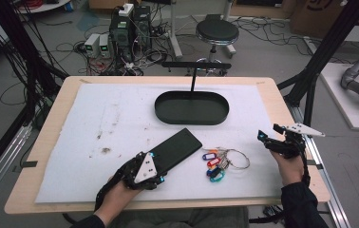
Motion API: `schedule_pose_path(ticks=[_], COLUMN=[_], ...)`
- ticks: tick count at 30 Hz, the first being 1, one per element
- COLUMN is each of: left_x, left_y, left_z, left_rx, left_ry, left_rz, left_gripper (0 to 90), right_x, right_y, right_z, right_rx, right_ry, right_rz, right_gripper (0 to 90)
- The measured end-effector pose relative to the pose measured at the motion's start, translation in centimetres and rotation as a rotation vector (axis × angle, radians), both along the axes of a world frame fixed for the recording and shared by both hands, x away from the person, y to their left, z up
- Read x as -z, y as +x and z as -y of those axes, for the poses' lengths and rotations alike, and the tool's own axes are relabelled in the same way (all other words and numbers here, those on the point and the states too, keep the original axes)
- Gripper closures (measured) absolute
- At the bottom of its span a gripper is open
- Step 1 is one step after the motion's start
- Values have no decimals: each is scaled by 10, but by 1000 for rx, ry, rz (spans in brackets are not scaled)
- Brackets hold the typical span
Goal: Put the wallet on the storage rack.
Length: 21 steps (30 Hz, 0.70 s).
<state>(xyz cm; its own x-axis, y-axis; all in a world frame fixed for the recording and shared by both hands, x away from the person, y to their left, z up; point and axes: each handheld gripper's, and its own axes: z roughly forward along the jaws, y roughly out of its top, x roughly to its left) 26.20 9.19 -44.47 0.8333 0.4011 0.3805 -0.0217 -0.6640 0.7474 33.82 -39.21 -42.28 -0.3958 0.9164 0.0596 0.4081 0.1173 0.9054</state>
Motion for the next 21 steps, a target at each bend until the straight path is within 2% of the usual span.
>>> schedule_pose_path(ticks=[2, 8, 10, 12, 15, 18, 21], left_x=[2, 3, 8, 9, 7, 3, -4], left_y=[-2, -5, -6, -7, -7, -10, -10], left_z=[2, 3, 5, 5, 5, 5, 2], left_rx=[3, 24, 29, 30, 40, 56, 57], left_ry=[33, 65, 113, 112, 121, 124, 87], left_rz=[17, 37, 38, 53, 45, 63, 76], left_gripper=[428, 463, 488, 491, 534, 690, 752], right_x=[0, 0, 0, 0, 0, 0, 0], right_y=[0, 0, 1, 1, 1, 1, 1], right_z=[0, 1, 0, 1, 0, -1, -1], right_rx=[-1, -3, -4, -5, -4, -6, -6], right_ry=[-2, 2, 0, -4, -2, -6, -4], right_rz=[5, 1, 3, 6, 6, 8, 8], right_gripper=[236, 236, 236, 236, 236, 237, 239])
